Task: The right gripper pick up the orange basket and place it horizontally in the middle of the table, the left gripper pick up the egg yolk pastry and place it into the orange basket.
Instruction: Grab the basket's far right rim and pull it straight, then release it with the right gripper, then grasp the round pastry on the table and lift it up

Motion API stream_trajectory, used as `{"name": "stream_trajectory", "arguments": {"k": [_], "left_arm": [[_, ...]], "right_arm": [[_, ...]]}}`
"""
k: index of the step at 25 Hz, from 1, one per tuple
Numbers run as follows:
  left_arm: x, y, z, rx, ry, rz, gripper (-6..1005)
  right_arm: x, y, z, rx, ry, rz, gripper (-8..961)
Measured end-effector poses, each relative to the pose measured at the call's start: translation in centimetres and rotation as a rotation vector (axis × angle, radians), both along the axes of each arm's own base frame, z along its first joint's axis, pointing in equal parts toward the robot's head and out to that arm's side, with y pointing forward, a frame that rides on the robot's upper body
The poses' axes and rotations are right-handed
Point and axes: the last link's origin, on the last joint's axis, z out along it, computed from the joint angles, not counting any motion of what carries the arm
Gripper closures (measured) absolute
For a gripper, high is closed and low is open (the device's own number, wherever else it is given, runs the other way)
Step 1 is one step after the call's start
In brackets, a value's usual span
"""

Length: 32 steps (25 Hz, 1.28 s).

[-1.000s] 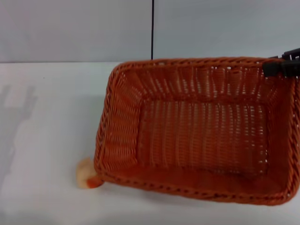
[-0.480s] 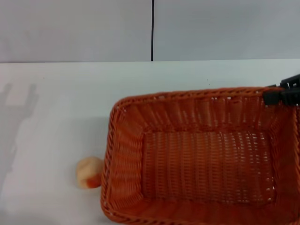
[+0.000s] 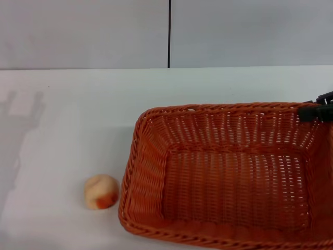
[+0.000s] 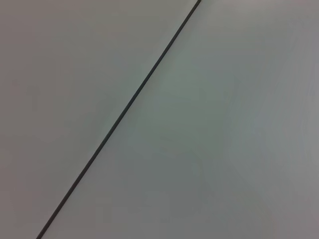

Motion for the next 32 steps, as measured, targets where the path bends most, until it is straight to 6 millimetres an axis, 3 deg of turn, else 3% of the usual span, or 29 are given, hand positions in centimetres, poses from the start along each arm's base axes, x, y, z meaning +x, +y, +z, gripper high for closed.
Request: {"name": "stream_trajectory", "arguments": {"k": [9,15,18,22,27,30,31,32], "left_arm": [[0.0,0.1,-0.2,-0.007,-0.004,0.002,199],[-0.1,-0.1,-0.2,-0.009,-0.005,0.008,199],[-0.1,-0.1,-0.3,-0.013,-0.003,0.006,199],[0.0,-0.2,-0.4,-0.036,0.02,-0.014,199],[0.6,0.0,0.4,-0.121,0.127,-0.136,199],[1.3,0.2,1.2,-0.225,0.193,-0.252,199],[1.8,0.3,1.8,-0.304,0.24,-0.326,199],[1.8,0.3,1.8,-0.304,0.24,-0.326,199]], "right_arm": [[0.7,0.9,-0.1,0.053,-0.022,-0.05,776],[1.3,1.3,0.2,0.121,-0.025,-0.077,682],[1.6,1.6,0.5,0.185,0.008,-0.092,486],[1.6,1.6,1.2,0.318,0.117,-0.068,430],[2.2,-0.2,2.5,0.578,0.35,0.004,416],[3.6,-2.3,3.3,0.781,0.479,0.038,416],[4.9,-3.8,3.5,0.908,0.542,0.041,415],[4.9,-3.8,3.5,0.908,0.542,0.041,415]]}}
